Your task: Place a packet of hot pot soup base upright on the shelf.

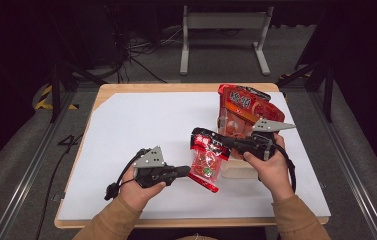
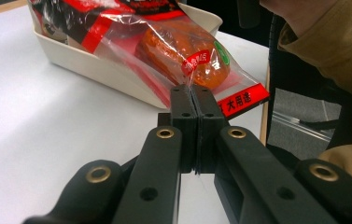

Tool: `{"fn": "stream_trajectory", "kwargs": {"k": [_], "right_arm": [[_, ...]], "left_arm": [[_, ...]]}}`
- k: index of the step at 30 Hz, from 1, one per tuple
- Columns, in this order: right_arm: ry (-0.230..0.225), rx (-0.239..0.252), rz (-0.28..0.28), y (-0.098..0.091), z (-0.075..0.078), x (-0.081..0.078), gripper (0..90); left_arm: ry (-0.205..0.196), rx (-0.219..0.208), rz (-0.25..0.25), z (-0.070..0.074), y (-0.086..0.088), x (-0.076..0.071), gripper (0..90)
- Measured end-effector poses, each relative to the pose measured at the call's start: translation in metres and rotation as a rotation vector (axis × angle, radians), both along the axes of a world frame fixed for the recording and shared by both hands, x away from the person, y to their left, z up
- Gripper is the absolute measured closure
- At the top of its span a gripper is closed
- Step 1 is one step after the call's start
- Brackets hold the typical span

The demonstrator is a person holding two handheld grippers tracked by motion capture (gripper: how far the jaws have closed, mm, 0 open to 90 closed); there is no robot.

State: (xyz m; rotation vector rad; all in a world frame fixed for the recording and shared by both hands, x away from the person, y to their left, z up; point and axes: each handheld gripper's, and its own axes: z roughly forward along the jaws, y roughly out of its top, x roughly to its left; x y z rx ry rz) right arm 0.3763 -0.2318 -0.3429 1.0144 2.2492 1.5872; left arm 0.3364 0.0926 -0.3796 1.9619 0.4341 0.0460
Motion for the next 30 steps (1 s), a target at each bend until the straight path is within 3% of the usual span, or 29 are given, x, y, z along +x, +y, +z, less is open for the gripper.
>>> {"fn": "stream_trajectory", "kwargs": {"k": [10, 16, 18, 22, 23, 26, 30], "right_arm": [[-0.081, -0.008, 0.009, 0.005, 0.014, -0.013, 90.0], [-0.118, 0.001, 0.044, 0.009, 0.022, -0.021, 90.0], [-0.124, 0.0, 0.066, 0.012, 0.024, -0.024, 90.0], [-0.129, -0.013, 0.11, 0.018, 0.025, -0.029, 90.0], [-0.126, -0.007, 0.127, 0.02, 0.024, -0.029, 90.0], [-0.127, -0.023, 0.13, 0.021, 0.025, -0.03, 90.0], [-0.12, -0.025, 0.161, 0.022, 0.024, -0.031, 90.0]], "left_arm": [[0.034, 0.055, 0.004, -0.01, 0.0, 0.007, 87.7], [0.098, 0.077, 0.041, -0.016, 0.003, 0.012, 81.7], [0.121, 0.054, 0.048, -0.018, 0.005, 0.015, 79.2], [0.089, 0.039, 0.107, -0.02, 0.011, 0.019, 57.2], [0.083, 0.029, 0.118, -0.02, 0.014, 0.021, 57.2], [0.05, -0.003, 0.155, -0.02, 0.018, 0.024, 44.4], [0.017, -0.046, 0.149, -0.014, 0.024, 0.027, 28.6]]}}
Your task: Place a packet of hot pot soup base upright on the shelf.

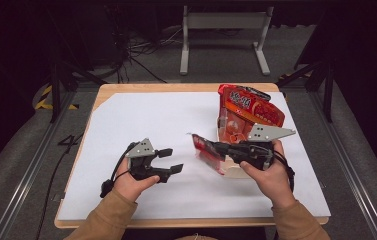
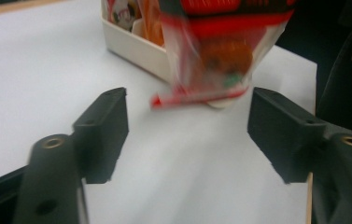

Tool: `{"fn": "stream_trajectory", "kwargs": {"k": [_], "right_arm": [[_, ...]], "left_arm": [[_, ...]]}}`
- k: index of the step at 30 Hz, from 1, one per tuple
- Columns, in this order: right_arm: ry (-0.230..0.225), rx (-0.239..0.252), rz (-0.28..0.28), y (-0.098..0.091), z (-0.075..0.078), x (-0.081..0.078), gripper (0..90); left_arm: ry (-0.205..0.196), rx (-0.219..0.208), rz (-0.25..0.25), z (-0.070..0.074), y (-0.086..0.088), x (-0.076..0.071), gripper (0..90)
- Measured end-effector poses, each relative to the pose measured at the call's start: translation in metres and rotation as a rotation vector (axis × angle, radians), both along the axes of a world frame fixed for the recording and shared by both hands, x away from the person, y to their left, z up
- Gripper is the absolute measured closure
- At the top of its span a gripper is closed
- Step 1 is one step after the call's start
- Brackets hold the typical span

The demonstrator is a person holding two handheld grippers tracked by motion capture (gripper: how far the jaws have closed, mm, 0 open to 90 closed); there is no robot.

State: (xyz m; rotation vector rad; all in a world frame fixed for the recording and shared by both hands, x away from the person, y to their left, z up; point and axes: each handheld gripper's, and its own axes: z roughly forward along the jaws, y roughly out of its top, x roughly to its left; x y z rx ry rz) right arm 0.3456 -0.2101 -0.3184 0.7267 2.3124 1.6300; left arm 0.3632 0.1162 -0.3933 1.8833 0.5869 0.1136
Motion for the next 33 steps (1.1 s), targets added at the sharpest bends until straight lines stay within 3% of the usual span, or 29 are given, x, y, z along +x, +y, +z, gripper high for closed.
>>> {"fn": "stream_trajectory", "kwargs": {"k": [8, 15, 18, 23, 27, 33], "right_arm": [[-0.027, -0.08, 0.139, 0.018, -0.004, -0.007, 90.0], [-0.048, -0.074, 0.223, 0.027, -0.006, -0.011, 90.0], [-0.055, -0.053, 0.27, 0.029, -0.008, -0.012, 90.0], [-0.065, -0.049, 0.3, 0.032, -0.01, -0.012, 90.0], [-0.074, -0.031, 0.303, 0.031, -0.01, -0.012, 90.0], [-0.071, -0.015, 0.278, 0.026, -0.012, -0.008, 89.9]], "left_arm": [[-0.087, -0.058, -0.052, 0.018, 0.008, -0.003, 22.0], [-0.121, -0.092, -0.118, 0.024, 0.006, -0.004, 21.6], [-0.113, -0.121, -0.173, 0.024, 0.0, -0.003, 26.3], [-0.121, -0.111, -0.246, 0.023, -0.009, -0.004, 37.2], [-0.106, -0.126, -0.284, 0.024, -0.012, -0.005, 58.0], [-0.096, -0.119, -0.309, 0.024, -0.013, -0.007, 78.6]]}}
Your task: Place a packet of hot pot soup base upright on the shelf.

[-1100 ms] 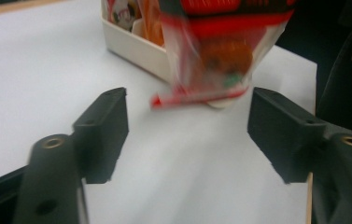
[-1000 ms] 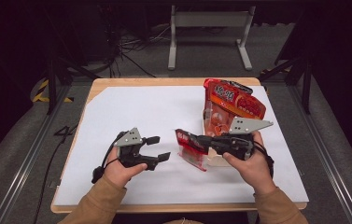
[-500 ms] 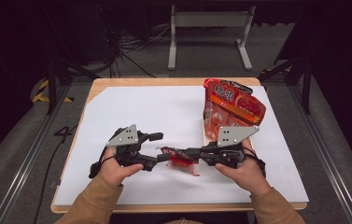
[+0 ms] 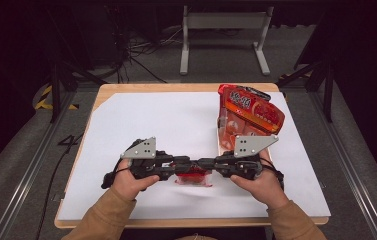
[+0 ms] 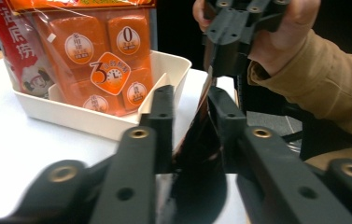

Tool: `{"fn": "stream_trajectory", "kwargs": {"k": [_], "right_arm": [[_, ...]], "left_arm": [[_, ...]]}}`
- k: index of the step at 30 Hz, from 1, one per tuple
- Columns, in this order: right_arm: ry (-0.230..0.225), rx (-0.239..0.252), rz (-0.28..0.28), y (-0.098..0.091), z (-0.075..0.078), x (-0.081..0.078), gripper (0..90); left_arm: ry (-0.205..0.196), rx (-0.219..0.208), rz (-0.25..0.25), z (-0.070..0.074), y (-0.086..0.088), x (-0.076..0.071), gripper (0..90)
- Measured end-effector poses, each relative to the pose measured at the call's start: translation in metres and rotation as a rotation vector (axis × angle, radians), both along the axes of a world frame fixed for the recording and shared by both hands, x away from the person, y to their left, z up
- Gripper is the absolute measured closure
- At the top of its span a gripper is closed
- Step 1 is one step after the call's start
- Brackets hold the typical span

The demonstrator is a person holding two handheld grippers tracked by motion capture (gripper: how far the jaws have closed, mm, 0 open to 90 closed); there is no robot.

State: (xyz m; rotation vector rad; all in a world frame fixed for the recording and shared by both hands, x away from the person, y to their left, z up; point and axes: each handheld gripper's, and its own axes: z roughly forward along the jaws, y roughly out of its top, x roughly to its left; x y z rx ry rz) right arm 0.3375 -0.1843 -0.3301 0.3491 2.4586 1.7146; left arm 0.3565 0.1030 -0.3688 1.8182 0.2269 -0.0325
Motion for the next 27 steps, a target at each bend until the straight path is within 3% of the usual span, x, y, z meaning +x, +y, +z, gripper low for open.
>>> {"fn": "stream_trajectory", "kwargs": {"k": [5, 16, 22, 27], "right_arm": [[0.005, 0.007, -0.019, -0.002, -0.002, 0.003, 89.9], [-0.004, 0.006, -0.028, -0.003, -0.002, 0.002, 88.3], [0.003, 0.011, -0.043, -0.008, -0.002, 0.001, 80.1], [-0.011, 0.04, -0.102, -0.026, 0.003, -0.003, 72.6]], "left_arm": [[-0.006, 0.01, -0.021, 0.003, -0.002, -0.002, 88.9], [-0.001, 0.03, -0.025, 0.005, -0.003, -0.002, 90.0], [-0.001, 0.04, -0.022, 0.008, -0.002, -0.001, 90.0], [0.004, 0.047, -0.031, 0.011, 0.0, 0.002, 90.0]]}}
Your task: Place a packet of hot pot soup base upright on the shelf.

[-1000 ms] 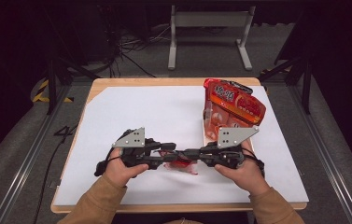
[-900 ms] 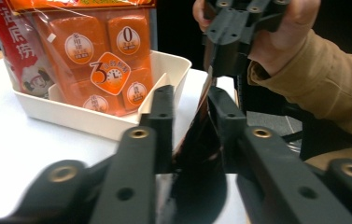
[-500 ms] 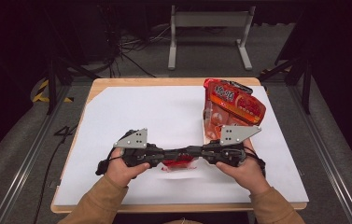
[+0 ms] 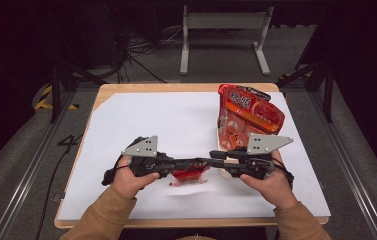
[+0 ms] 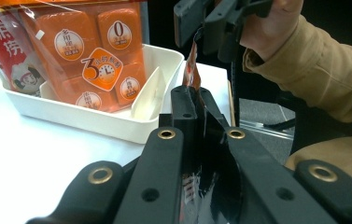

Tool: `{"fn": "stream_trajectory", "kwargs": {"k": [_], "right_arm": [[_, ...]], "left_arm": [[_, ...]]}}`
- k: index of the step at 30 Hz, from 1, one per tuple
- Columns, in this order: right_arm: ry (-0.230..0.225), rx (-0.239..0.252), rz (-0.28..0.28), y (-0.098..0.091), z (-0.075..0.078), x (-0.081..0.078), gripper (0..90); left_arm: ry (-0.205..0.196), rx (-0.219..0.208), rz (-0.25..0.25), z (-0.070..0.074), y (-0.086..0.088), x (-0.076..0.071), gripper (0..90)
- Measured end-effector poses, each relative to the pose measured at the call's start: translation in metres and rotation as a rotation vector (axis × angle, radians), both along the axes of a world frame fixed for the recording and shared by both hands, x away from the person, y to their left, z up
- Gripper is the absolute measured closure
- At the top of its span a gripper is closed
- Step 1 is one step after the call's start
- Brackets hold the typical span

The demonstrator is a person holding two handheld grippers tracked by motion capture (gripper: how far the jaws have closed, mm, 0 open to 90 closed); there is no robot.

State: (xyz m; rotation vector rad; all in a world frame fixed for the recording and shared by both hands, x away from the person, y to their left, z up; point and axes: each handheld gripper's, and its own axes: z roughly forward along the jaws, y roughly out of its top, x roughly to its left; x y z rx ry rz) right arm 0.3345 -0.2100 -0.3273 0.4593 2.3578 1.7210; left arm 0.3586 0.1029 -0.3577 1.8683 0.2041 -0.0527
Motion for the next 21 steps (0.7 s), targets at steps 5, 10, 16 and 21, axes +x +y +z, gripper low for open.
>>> {"fn": "stream_trajectory", "kwargs": {"k": [5, 10, 16, 21], "right_arm": [[-0.006, -0.003, -0.063, -0.022, 0.003, -0.005, 68.8], [0.0, -0.007, -0.138, -0.052, 0.0, -0.008, 67.4], [0.001, -0.007, -0.219, -0.083, 0.0, -0.014, 67.7], [0.016, -0.021, -0.305, -0.108, -0.003, -0.018, 67.3]], "left_arm": [[-0.014, 0.029, -0.017, 0.009, -0.001, 0.005, 90.0], [-0.023, 0.024, -0.021, 0.021, -0.003, 0.009, 90.0], [-0.026, 0.017, -0.026, 0.034, -0.006, 0.014, 90.0], [-0.032, 0.006, -0.019, 0.043, -0.011, 0.018, 89.9]]}}
